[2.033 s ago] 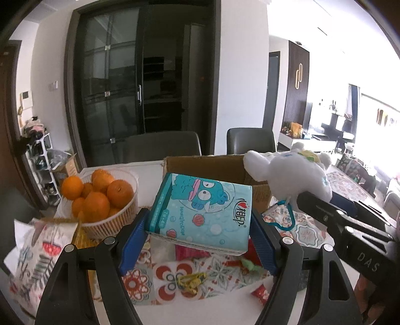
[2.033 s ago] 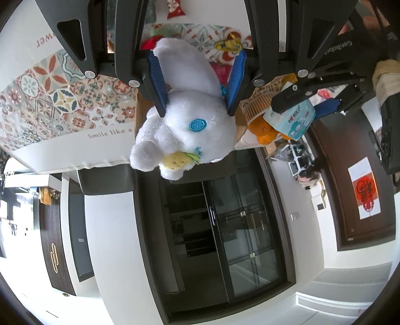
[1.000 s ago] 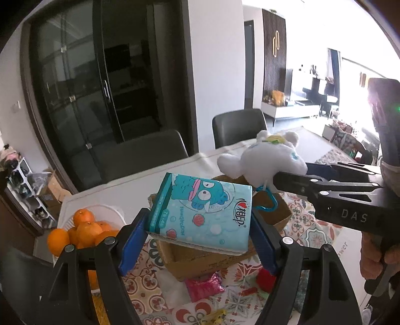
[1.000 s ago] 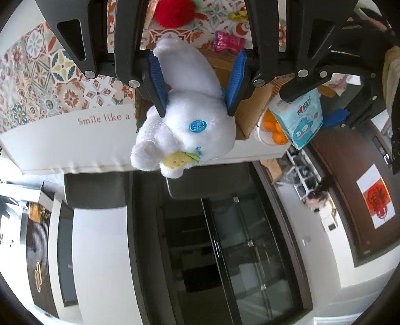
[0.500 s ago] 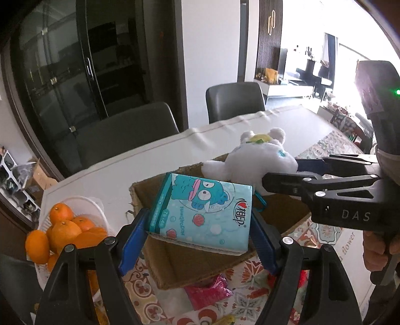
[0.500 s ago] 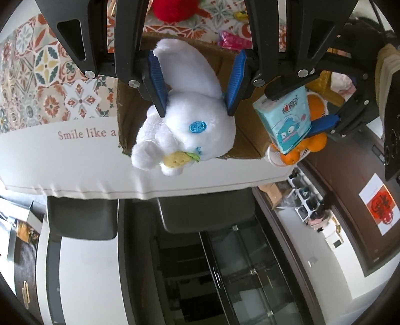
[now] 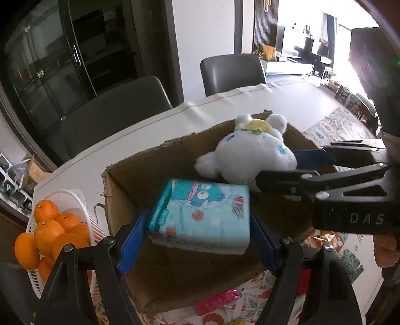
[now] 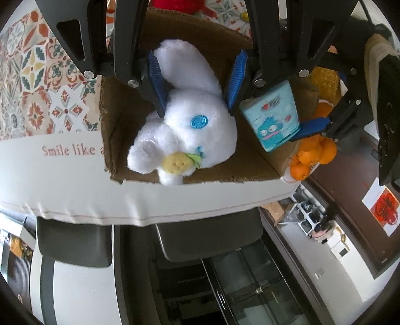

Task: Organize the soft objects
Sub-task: 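Carry the bunny and tissue pack over the cardboard box and release both, then withdraw both tools from the box and move toward the knitted glove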

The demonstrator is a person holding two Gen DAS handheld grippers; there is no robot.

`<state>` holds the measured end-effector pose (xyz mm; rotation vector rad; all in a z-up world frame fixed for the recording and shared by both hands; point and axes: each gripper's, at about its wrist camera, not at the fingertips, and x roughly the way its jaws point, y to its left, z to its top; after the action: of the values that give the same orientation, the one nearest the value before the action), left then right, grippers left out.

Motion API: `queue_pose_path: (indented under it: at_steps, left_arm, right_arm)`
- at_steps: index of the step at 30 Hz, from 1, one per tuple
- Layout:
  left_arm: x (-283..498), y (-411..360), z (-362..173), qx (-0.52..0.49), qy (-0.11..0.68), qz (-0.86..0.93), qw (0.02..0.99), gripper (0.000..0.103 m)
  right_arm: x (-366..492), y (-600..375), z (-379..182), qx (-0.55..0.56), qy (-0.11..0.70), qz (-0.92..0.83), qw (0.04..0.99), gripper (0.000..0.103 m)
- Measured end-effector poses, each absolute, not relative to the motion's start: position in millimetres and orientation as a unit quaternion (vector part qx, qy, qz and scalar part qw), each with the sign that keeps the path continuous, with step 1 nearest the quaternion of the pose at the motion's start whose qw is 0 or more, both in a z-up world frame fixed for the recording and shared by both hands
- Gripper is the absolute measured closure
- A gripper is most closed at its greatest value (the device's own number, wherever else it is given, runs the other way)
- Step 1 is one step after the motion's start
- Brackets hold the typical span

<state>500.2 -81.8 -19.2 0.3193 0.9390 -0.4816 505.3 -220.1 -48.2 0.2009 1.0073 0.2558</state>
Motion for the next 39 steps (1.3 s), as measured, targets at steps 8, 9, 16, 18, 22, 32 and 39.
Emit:
queue_pose_path:
  at_steps: [8, 9, 16, 18, 22, 32, 39]
  left_arm:
    - [497, -77, -12, 0.148, 0.43, -0.211, 0.865, 0.009]
    - [495, -76, -10, 0.146, 0.429, -0.211, 0.866, 0.009]
    - [481, -69, 5, 0.144, 0.413, -0.185, 0.88, 0.009]
    - [474, -65, 10, 0.138, 0.412, -0.181, 0.882, 0.009]
    - [460, -64, 18, 0.141, 0.409, -0.173, 0.885, 0.009]
    - [413, -54, 41, 0.13, 0.404, -0.151, 0.893, 0.009]
    - [378, -62, 47, 0.138, 0.401, -0.152, 0.893, 0.009]
  right_arm:
    - [506, -221, -47, 0.106, 0.484, 0.122, 0.86, 0.031]
    - [506, -221, -47, 0.108, 0.484, 0.124, 0.859, 0.031]
    - [492, -218, -33, 0.092, 0.467, 0.113, 0.872, 0.031]
    - [487, -217, -29, 0.084, 0.461, 0.109, 0.877, 0.031]
    - [474, -217, -19, 0.075, 0.454, 0.103, 0.882, 0.031]
    - [426, -220, 6, 0.051, 0.429, 0.067, 0.899, 0.031]
    - [391, -229, 10, 0.037, 0.432, 0.05, 0.9, 0.031]
